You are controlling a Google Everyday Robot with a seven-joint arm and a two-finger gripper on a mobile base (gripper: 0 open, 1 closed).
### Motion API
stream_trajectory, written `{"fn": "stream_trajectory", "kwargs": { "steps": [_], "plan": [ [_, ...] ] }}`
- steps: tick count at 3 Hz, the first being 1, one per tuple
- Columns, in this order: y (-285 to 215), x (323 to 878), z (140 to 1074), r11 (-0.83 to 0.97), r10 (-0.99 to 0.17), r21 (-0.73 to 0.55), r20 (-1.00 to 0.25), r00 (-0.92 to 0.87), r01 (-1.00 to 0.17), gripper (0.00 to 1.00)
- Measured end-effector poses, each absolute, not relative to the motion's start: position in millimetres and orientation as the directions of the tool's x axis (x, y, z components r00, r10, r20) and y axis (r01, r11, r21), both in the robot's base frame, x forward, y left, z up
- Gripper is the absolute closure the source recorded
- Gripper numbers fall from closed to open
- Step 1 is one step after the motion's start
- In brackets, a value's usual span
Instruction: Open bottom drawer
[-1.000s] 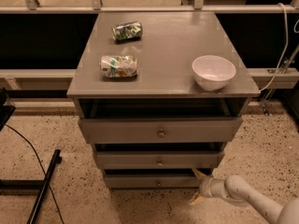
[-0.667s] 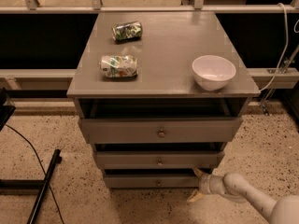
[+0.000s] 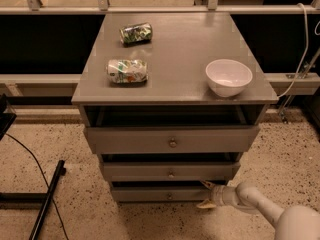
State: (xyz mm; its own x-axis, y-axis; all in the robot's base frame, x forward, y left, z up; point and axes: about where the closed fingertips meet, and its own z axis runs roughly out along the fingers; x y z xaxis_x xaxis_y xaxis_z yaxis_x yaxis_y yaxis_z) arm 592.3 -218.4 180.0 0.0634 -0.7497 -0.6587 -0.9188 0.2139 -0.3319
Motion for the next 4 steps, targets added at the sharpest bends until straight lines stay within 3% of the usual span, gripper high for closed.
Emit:
{"fn": "stream_trajectory", "kwargs": {
  "steps": [2, 4],
  "plan": [
    [-195, 582, 188, 0.162, -0.748, -0.346, -0.654, 0.113, -0.924, 0.26],
    [-152, 542, 208, 0.077, -0.704, -0.363, -0.679, 0.207, -0.929, 0.19]
  ]
}}
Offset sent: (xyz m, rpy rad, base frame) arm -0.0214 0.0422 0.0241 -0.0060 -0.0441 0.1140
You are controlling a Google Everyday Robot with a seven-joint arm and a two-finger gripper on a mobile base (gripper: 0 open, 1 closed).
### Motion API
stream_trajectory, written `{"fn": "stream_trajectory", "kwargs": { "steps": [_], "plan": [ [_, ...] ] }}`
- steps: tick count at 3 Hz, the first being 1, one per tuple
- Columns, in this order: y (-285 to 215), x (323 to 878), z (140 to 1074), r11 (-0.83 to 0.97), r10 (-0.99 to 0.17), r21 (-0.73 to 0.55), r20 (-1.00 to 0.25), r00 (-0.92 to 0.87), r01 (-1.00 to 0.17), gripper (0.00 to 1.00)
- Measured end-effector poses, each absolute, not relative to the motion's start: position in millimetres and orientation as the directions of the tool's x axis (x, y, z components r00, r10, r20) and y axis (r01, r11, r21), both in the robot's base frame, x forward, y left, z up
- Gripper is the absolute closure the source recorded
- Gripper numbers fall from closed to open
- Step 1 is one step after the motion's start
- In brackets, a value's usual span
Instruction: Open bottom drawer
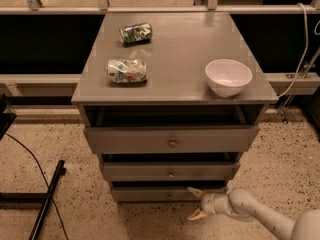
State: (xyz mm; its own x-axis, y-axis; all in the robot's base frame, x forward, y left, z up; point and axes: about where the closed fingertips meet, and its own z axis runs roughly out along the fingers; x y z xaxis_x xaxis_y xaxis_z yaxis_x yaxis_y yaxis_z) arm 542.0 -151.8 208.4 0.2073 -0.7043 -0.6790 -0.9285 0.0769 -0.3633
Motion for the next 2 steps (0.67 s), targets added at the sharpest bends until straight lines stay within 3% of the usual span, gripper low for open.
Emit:
{"fn": "stream_trajectory", "kwargs": {
  "steps": [2],
  "plan": [
    [-122, 491, 247, 0.062, -0.641, -0.419, -0.713, 0.286, -0.906, 0.12]
  ]
}}
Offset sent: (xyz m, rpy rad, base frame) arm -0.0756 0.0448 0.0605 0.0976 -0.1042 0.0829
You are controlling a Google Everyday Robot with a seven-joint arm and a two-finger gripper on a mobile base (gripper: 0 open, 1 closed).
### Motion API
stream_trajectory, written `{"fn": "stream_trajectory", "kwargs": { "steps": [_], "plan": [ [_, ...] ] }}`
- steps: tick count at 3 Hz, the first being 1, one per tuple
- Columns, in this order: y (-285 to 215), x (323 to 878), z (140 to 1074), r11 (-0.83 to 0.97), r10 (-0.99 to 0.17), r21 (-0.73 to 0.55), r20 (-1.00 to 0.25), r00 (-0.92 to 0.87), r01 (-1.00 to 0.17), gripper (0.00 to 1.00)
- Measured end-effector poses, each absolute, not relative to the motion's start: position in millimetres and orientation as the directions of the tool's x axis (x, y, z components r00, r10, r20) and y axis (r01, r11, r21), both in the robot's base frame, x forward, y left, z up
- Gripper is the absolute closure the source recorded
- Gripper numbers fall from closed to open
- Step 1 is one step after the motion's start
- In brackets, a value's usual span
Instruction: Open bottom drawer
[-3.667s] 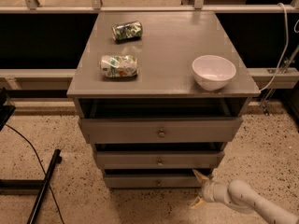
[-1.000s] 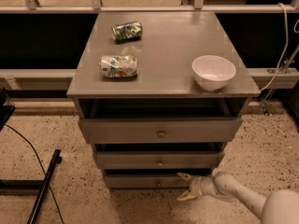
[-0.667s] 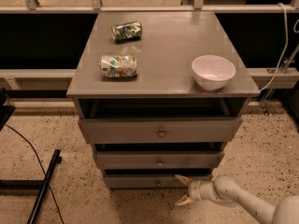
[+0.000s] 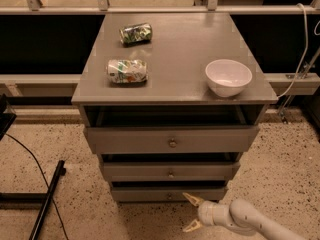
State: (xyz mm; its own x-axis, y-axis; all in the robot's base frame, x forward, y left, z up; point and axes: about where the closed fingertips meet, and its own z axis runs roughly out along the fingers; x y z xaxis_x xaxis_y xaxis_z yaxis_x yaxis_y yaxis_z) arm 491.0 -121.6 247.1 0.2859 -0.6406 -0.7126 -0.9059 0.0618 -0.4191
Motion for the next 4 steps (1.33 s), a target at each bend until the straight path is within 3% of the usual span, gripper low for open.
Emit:
{"fn": "stream_trajectory", "kwargs": {
  "steps": [1, 4],
  "plan": [
    [-118, 488, 246, 0.059, -0.636, -0.415, -0.716, 0.287, -0.908, 0.00],
    [-161, 525, 215, 0.070, -0.733, -0.383, -0.646, 0.213, -0.921, 0.00]
  ]
}}
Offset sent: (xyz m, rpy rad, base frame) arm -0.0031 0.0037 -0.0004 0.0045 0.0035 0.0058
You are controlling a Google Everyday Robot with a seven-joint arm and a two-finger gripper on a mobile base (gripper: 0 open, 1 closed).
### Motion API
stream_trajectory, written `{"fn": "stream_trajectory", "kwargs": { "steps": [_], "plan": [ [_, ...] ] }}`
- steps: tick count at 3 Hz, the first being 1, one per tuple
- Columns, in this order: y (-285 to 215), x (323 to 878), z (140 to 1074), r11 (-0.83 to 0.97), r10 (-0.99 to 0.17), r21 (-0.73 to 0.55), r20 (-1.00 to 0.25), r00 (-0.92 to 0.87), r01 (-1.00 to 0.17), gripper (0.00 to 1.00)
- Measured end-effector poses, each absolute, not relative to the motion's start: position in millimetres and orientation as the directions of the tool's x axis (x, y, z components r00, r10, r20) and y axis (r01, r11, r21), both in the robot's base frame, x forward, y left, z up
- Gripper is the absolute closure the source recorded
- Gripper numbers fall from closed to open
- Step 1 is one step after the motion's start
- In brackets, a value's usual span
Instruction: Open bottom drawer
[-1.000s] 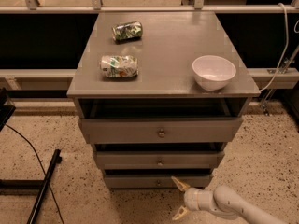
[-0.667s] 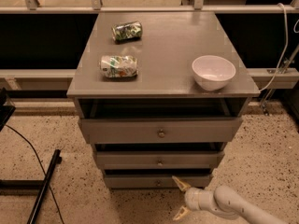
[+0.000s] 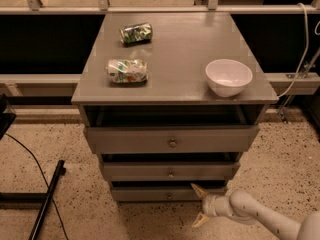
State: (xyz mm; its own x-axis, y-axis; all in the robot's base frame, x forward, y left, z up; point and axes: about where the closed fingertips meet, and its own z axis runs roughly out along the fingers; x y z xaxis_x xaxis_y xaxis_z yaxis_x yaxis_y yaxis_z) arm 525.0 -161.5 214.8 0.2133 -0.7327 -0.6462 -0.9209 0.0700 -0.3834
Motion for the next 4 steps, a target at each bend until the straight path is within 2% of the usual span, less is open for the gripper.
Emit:
{"fn": "stream_trajectory", "kwargs": {
  "steps": [2, 3, 4],
  "plan": [
    [-202, 565, 185, 0.091, -0.784, -0.349, -0.603, 0.150, -0.933, 0.00],
    [-214, 579, 176, 0.106, -0.787, -0.348, -0.602, 0.135, -0.932, 0.13],
    [-215, 586, 172, 0.103, -0.782, -0.347, -0.607, 0.140, -0.932, 0.34]
  ]
}}
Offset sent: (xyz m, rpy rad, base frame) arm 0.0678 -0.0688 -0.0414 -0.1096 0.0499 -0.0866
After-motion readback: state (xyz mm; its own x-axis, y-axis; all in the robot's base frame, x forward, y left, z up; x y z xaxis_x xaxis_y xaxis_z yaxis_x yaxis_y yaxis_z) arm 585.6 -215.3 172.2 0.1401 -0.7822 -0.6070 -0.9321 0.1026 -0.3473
